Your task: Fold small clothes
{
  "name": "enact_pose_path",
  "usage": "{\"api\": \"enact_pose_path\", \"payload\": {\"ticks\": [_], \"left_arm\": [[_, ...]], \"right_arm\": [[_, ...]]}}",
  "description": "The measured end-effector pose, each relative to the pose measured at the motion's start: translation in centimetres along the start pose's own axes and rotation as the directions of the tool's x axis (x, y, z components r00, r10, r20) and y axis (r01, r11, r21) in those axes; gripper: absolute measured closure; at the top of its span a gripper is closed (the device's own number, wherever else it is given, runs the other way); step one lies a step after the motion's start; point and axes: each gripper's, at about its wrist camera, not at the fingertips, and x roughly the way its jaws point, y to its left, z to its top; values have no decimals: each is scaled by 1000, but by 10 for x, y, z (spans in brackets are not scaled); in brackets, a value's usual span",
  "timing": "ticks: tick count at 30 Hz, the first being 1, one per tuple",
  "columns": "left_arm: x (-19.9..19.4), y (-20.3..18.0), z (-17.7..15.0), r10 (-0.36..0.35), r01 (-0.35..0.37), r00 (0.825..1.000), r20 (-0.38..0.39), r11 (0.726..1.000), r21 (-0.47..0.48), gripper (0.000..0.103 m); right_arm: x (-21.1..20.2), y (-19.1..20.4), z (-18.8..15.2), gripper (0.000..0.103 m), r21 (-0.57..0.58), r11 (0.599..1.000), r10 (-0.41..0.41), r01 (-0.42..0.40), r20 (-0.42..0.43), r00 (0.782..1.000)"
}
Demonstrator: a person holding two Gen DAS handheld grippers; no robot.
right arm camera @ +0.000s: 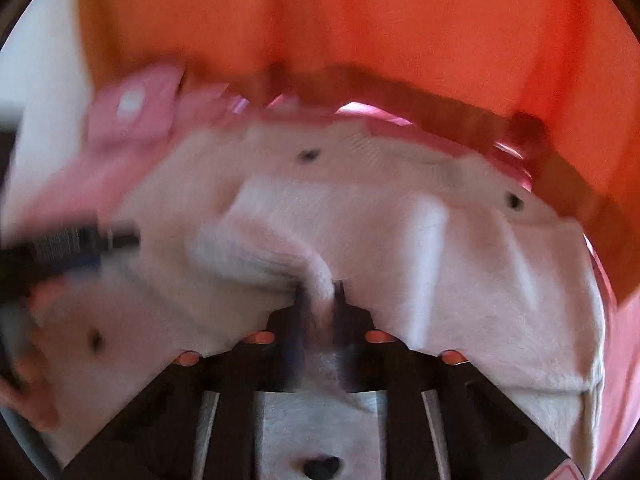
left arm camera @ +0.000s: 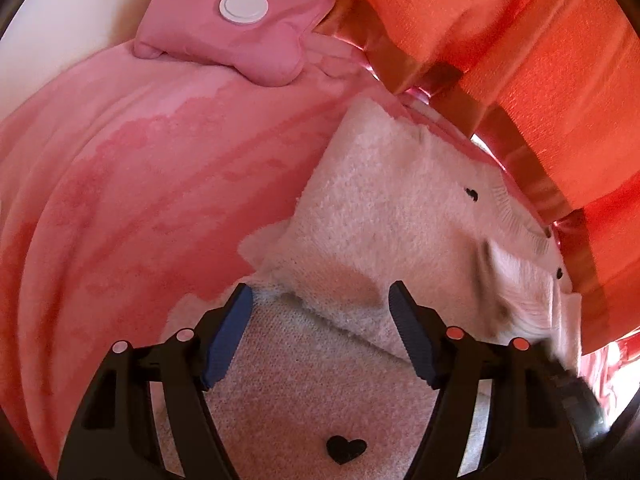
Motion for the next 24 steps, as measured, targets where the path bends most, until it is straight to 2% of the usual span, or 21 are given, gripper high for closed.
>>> {"api": "enact_pose_path", "payload": {"ticks": [2, 3, 5, 7, 8, 9, 10, 11, 13, 15, 16, 17, 18, 19, 20, 21, 22, 23, 24], "left_arm": [[-7, 9, 1, -32, 31, 1000, -1, 999, -30, 37], [-9, 12, 2, -46, 46, 999, -5, 998, -42, 37], [-8, 16, 2, -83, 82, 996, -17, 994, -77, 37], [-8, 18, 1, -130, 126, 991, -34, 986, -112, 37], [-6, 19, 1, -182, 174, 982, -48, 975, -141, 37], [-3, 21, 0, -249, 234, 967, -63, 955, -180, 37], [-1, 21, -1, -278, 260, 958, -69, 944, -201, 36], [3, 23, -1, -319, 293, 945, -79, 927, -236, 36], [9, 27, -2, -339, 306, 938, -80, 911, -276, 36], [12, 32, 0, -354, 323, 933, -56, 897, -302, 39], [13, 34, 1, -355, 325, 934, -48, 895, -307, 49], [12, 35, 4, -354, 329, 935, -30, 894, -303, 59], [13, 35, 6, -351, 329, 936, -23, 897, -293, 84], [15, 35, 10, -346, 327, 938, -20, 902, -282, 96], [15, 36, 14, -349, 335, 937, -3, 901, -277, 97], [10, 36, 17, -355, 348, 935, 28, 895, -279, 97], [-1, 34, 21, -363, 368, 929, 67, 892, -264, 98], [-12, 32, 25, -366, 380, 925, 101, 894, -238, 98], [-23, 28, 28, -358, 381, 923, 137, 901, -207, 98]], "right_arm": [[-29, -58, 11, 92, 219, 975, 24, -38, 67, 997], [-34, -77, 10, 91, 280, 959, 23, -43, 74, 997], [-28, -128, -4, 82, 428, 903, 32, -34, 12, 999], [-17, -159, -24, 81, 517, 854, -23, 62, -81, 996], [-15, -170, -30, 81, 557, 828, -8, 65, -104, 995], [-13, -179, -33, 80, 600, 800, 45, 21, -95, 994], [-13, -187, -34, 73, 644, 764, 101, -35, -66, 993], [-14, -192, -33, 58, 672, 736, 136, -81, -30, 990], [-15, -193, -30, 38, 679, 727, 136, -100, 0, 991], [-8, -190, -27, 37, 665, 741, 135, -94, -10, 991], [0, -187, -27, 37, 651, 755, 134, -82, -30, 991], [6, -183, -26, 45, 633, 771, 118, -65, -42, 992], [10, -177, -22, 56, 583, 813, 65, -21, -55, 996], [12, -173, -20, 94, 536, 844, 26, 22, -83, 996], [8, -167, -12, 93, 507, 862, 23, 24, -87, 996], [0, -163, -8, 93, 507, 862, 51, -24, -39, 998], [-24, -155, 6, 94, 482, 867, 106, -126, 69, 992], [-43, -148, 16, 94, 442, 879, 129, -178, 138, 982], [-79, -138, 29, 94, 353, 896, 180, -271, 269, 946]]}}
